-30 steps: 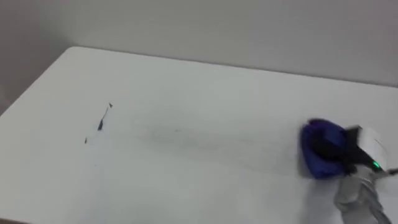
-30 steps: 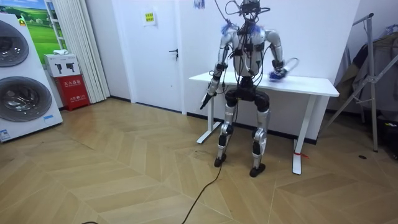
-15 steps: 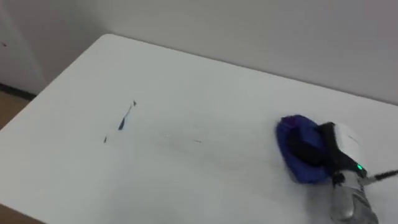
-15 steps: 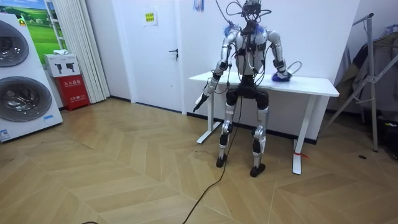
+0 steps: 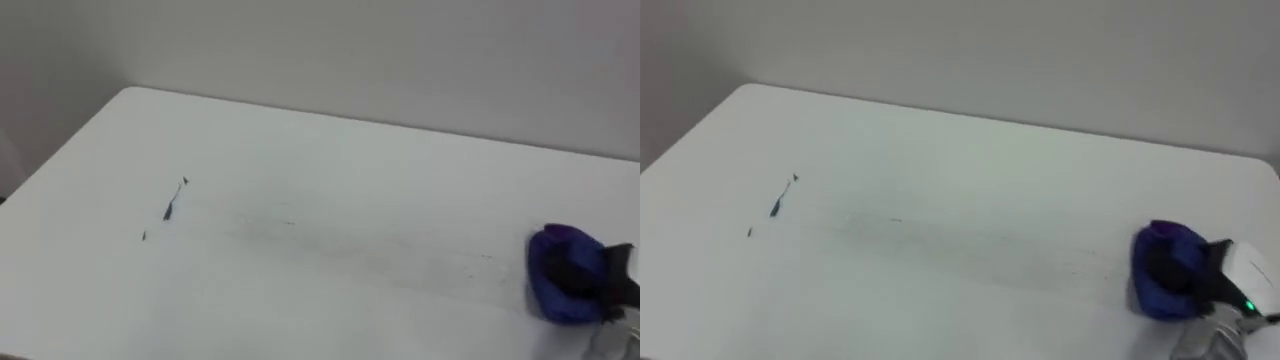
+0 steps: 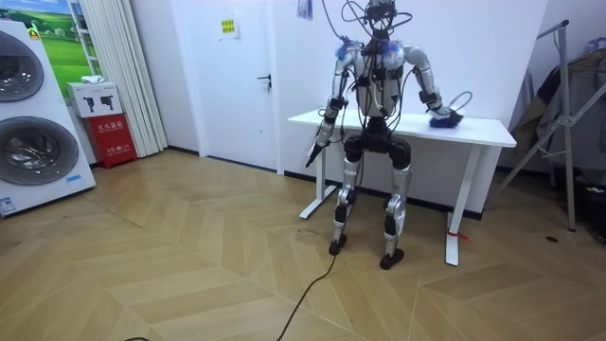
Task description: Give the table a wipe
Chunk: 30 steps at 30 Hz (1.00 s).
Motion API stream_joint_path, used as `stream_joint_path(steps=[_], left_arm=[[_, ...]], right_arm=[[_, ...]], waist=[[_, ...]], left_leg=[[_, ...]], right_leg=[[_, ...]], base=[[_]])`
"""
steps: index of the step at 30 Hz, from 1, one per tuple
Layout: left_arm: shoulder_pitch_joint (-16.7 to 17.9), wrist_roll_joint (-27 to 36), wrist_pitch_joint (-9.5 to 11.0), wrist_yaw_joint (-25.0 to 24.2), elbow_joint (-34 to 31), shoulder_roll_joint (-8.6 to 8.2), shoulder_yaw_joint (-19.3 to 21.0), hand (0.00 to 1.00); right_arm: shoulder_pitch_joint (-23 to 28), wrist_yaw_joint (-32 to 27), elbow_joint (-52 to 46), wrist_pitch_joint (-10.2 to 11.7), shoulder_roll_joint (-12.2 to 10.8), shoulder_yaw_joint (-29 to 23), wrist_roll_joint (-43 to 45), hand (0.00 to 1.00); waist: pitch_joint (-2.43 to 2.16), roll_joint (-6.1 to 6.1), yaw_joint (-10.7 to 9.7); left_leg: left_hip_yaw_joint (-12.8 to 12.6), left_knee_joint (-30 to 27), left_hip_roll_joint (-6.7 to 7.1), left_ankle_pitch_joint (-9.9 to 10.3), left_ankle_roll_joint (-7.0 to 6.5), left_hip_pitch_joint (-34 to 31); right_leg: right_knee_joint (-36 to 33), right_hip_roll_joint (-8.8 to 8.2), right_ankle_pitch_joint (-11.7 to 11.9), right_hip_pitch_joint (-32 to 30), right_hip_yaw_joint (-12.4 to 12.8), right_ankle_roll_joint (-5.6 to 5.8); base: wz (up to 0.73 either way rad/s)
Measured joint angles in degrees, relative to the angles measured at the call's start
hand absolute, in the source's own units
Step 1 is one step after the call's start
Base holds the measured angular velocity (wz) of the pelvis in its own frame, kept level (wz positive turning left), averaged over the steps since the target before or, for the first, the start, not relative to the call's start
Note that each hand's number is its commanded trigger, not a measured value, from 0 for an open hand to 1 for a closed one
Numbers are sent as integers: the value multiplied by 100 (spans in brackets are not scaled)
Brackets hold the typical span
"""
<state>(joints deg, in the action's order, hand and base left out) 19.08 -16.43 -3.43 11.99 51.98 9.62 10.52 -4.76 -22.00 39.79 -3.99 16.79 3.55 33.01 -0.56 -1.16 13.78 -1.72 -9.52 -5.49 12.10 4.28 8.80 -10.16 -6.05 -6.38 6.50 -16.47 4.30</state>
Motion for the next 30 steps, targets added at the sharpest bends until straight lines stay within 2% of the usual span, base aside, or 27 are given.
stream_joint_path(steps=[1,2,3,4,6,8,9,10,11,13,14,16,18,21,24,29,30], left_arm=[[-50,5,-57,-4,56,-11,-113,0],[-78,4,-90,-15,56,-12,-185,0],[-116,-4,-126,-33,49,-32,-249,0],[-131,-1,-142,-34,43,-50,-252,0],[-17,19,-215,-34,44,-12,-248,0],[188,128,-300,-38,34,7,-164,0],[336,120,-382,-56,34,4,-145,0],[463,113,-387,-94,34,7,-82,0],[497,108,-387,-109,34,7,-32,0],[646,99,-337,-134,34,6,139,0],[689,102,-330,-134,35,11,197,0],[744,84,-278,-134,47,13,471,0],[737,60,-215,-128,46,32,550,0],[662,39,-114,-124,-119,55,676,0],[591,-57,-2,-127,-303,62,670,0],[368,-59,10,-99,-345,85,463,0],[305,-56,10,-65,-314,81,366,0]], right_arm=[[-243,184,-225,-45,-178,401,177,100],[-380,266,-279,-44,-262,647,240,100],[-593,457,-384,-28,-395,988,391,100],[-777,596,-442,51,-468,1117,547,100],[-1025,666,-435,167,-510,1150,594,100],[-1125,667,-432,167,-484,1112,557,100],[-1113,651,-351,189,-386,1078,556,100],[-1062,601,-16,314,-280,1025,611,100],[-1005,586,197,342,-248,951,656,100],[-448,295,349,793,-236,348,500,100],[-357,199,425,923,-234,232,508,100],[120,-119,469,1236,-233,-397,478,100],[359,-291,486,1320,-215,-821,409,100],[732,-510,696,1433,-43,-1305,277,100],[1019,-698,891,1473,215,-1495,203,100],[1094,-728,946,1396,190,-1471,-167,100],[1019,-715,896,1285,190,-1375,-235,100]], waist=[[31,-10,73],[53,-11,103],[57,-12,199],[72,1,387],[86,7,538],[79,-9,559],[79,-14,535],[79,-20,465],[82,-31,405],[76,-49,195],[74,-68,113],[65,-132,-171],[67,-139,-395],[-10,-170,-709],[-48,-143,-791],[-58,-139,-865],[-56,-136,-832]], left_leg=[[109,-5,-1,-17,8,-66],[141,-1,-4,-34,10,-84],[202,7,4,-54,10,-122],[214,19,11,-66,-11,-125],[314,36,46,-84,-32,-140],[394,29,72,-81,-39,-145],[441,28,85,-76,-52,-116],[455,23,105,-82,-63,-106],[444,18,117,-85,-68,-108],[356,19,162,-96,-86,-53],[321,18,185,-96,-86,-35],[200,18,271,-92,-93,25],[182,18,297,-76,-121,38],[122,23,303,-54,-158,72],[-18,18,299,-3,-206,159],[-53,-23,293,34,-213,195],[-68,-16,279,33,-213,211]], right_leg=[[8,42,17,-68,14,-26],[10,57,20,-74,24,-35],[2,71,26,-102,56,-62],[-9,68,22,-114,61,-66],[40,52,2,-66,51,-40],[61,23,-23,-22,-6,-3],[61,-2,-27,19,-112,4],[57,-32,-36,85,-191,19],[57,-55,-47,101,-258,35],[55,-126,-91,229,-292,104],[63,-153,-115,269,-307,140],[77,-258,-230,377,-339,217],[176,-267,-233,437,-341,219],[207,-252,-235,481,-227,220],[145,-260,-236,491,-79,220],[111,-257,-211,528,-17,217],[78,-250,-207,514,-17,213]], base=[[-23],[14],[17],[17],[25],[30],[35],[45],[59],[40],[19],[11],[-5],[-5],[-23],[-5],[-11]])
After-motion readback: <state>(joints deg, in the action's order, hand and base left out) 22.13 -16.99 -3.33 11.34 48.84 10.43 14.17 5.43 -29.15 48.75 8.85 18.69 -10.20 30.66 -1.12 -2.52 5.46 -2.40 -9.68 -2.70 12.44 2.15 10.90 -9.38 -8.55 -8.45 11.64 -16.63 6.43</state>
